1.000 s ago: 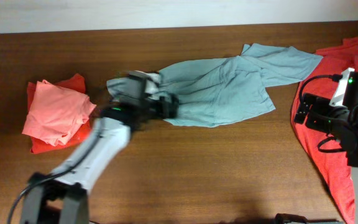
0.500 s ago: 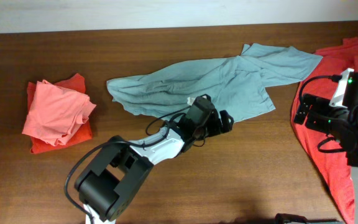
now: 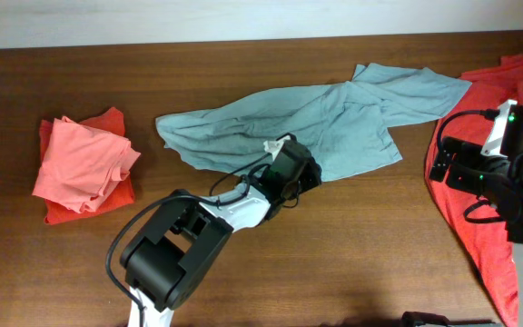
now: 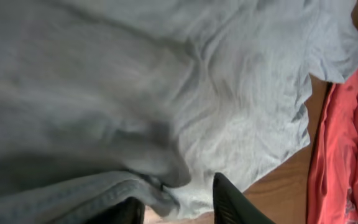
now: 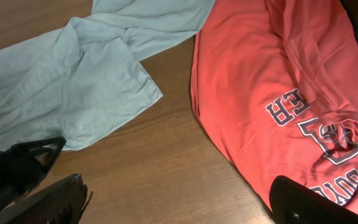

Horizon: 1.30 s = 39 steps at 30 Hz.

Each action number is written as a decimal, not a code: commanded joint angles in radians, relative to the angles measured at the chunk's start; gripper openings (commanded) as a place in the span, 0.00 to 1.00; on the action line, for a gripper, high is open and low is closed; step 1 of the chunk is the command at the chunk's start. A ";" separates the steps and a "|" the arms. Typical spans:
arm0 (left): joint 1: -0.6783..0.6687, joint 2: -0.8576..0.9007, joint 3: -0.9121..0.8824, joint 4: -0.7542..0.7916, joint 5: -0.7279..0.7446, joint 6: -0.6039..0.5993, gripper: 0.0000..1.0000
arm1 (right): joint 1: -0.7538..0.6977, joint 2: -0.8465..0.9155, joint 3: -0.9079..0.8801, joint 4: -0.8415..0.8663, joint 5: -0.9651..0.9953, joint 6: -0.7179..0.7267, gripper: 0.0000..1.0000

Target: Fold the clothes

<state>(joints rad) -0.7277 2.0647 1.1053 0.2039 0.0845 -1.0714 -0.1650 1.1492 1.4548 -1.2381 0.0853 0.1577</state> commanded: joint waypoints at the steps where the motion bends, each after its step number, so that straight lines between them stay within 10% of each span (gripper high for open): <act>1: 0.017 0.051 -0.028 -0.020 -0.075 -0.010 0.38 | -0.006 -0.002 0.002 -0.001 -0.002 0.003 0.99; 7: 0.017 0.051 -0.028 -0.020 -0.093 -0.010 0.27 | -0.005 -0.002 0.002 -0.001 -0.002 0.003 0.99; 10: 0.017 0.051 -0.028 -0.020 -0.093 -0.010 0.01 | -0.006 -0.002 0.002 -0.001 -0.002 0.003 0.99; 17: 0.037 0.025 -0.028 -0.083 0.007 0.046 0.00 | -0.006 -0.002 0.002 -0.001 -0.002 0.003 0.99; 28: 0.321 -0.467 -0.028 -0.825 -0.029 0.476 0.00 | -0.006 0.087 0.002 -0.001 -0.003 0.004 0.99; 39: 0.634 -0.702 -0.028 -1.022 -0.029 0.551 0.00 | -0.006 0.326 0.002 0.008 -0.007 0.004 0.99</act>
<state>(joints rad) -0.1387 1.3647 1.0771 -0.7959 0.0635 -0.5594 -0.1650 1.4033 1.4548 -1.2354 0.0853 0.1577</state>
